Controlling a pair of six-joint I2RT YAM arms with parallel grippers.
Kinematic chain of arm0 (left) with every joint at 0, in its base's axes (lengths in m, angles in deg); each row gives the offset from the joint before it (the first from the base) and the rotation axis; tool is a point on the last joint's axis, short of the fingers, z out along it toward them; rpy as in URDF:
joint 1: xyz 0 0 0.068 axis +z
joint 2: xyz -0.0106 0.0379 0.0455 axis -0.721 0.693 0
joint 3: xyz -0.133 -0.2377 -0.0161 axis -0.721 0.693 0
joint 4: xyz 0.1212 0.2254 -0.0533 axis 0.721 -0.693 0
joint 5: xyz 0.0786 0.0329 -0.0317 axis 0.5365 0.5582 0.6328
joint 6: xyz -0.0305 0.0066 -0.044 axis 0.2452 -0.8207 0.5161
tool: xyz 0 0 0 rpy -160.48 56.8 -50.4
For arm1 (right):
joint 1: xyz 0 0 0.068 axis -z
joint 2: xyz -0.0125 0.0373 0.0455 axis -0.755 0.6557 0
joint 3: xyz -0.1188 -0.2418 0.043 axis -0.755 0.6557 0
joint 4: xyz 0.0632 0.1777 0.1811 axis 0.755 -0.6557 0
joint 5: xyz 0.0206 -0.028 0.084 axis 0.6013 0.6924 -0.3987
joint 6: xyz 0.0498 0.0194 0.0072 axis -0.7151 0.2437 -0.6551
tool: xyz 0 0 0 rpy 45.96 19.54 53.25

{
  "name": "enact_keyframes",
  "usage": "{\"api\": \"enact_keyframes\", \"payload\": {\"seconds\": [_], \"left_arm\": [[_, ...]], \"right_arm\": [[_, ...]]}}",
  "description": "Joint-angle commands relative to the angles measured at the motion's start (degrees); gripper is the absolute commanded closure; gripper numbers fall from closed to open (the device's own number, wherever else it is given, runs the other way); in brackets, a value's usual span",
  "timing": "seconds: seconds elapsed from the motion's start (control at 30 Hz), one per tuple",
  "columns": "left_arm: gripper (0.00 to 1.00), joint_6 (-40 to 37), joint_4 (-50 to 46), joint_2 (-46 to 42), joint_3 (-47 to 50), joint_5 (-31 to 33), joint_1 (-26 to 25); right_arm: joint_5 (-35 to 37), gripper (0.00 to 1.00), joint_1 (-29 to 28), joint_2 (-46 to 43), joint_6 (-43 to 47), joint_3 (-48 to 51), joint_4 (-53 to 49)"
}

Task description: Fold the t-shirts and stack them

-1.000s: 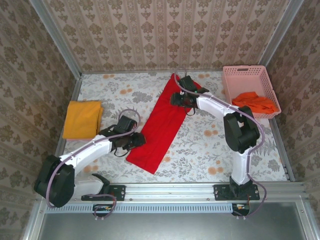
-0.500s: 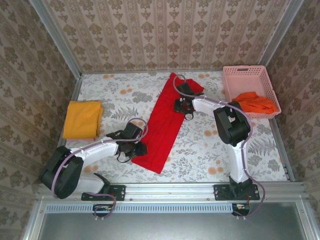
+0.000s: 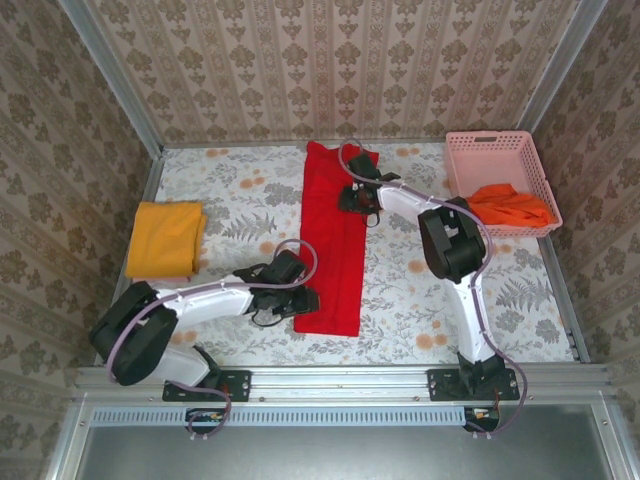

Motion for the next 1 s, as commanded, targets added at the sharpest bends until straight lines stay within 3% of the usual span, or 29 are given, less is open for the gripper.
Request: {"api": "enact_keyframes", "payload": {"seconds": [0.0,0.2,0.27,0.4,0.57,0.7,0.83,0.97], "left_arm": [[0.50,-1.76,-3.92,-6.41,-0.37,5.67,2.07],[0.24,-10.33,-7.28,-18.35,1.29,7.75,10.57],[0.16,-13.51,-8.45,-21.25,0.79,5.77,15.03],[0.00,-21.16,-10.38,-24.67,-1.90,0.03,24.09],[0.00,-27.49,-14.41,-24.91,-6.35,-4.15,32.30],[0.00,-29.74,-14.20,-25.28,-6.85,-9.97,36.68],[0.00,-32.56,-14.22,-27.45,-6.18,-15.24,38.15],[0.00,-32.14,-15.51,-27.85,-6.96,-16.69,39.03]], "right_arm": [[3.72,0.44,0.15,-9.87,8.97,6.53,4.10],[5.87,0.29,-1.52,-26.70,21.53,24.89,14.27],[5.59,0.21,-3.05,-33.07,25.64,32.06,18.17],[2.79,0.16,-7.15,-44.97,32.52,43.71,22.12],[-0.83,0.15,-14.58,-56.20,38.52,52.74,19.84],[-7.53,0.21,-20.93,-62.34,45.03,60.07,19.70],[-9.75,0.22,-27.49,-63.29,47.36,62.55,18.43],[-6.62,0.22,-33.70,-59.16,47.74,62.25,17.35]]}}
